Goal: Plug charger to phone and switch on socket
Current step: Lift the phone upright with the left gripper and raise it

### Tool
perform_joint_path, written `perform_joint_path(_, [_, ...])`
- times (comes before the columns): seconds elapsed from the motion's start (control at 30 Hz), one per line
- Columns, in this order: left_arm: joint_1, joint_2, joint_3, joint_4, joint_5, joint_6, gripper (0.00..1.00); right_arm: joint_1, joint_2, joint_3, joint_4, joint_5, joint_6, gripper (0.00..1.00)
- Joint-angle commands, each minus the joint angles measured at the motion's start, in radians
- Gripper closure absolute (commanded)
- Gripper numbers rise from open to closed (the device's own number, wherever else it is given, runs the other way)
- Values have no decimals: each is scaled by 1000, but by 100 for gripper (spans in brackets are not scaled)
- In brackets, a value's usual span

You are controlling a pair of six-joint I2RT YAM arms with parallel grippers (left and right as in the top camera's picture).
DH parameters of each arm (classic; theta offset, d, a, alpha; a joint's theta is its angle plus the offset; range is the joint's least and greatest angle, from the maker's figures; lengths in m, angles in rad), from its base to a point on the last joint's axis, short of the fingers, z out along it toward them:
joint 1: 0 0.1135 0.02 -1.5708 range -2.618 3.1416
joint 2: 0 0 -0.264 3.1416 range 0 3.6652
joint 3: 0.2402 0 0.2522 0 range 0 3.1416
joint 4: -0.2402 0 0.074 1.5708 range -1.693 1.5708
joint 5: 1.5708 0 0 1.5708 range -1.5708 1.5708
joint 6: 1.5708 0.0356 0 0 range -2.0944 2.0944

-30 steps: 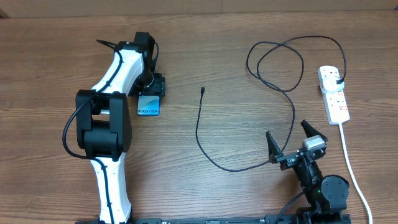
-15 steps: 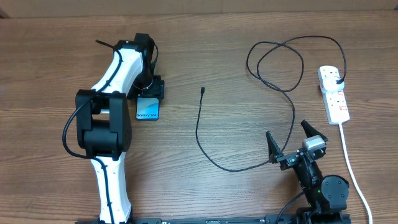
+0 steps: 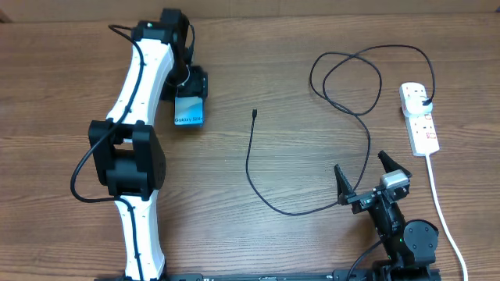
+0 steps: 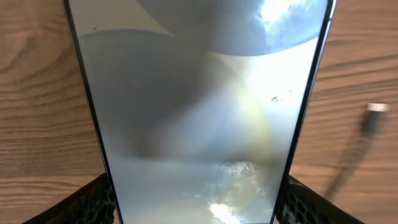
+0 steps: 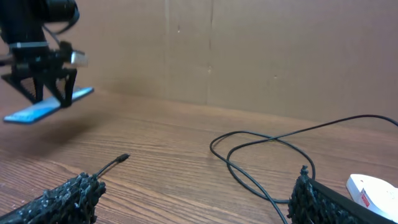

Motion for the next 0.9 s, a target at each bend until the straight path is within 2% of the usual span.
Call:
perform_joint_path(0.0, [0, -1, 134, -33, 112, -14, 32, 5, -12, -11, 6, -5, 4, 0])
perform_joint_path(0.43, [-1, -2, 384, -182, 301, -43, 33, 5, -12, -11, 6, -5, 4, 0])
perform_joint_path(0.87, [0, -2, 388, -188, 345, -198, 33, 5, -12, -11, 6, -5, 4, 0])
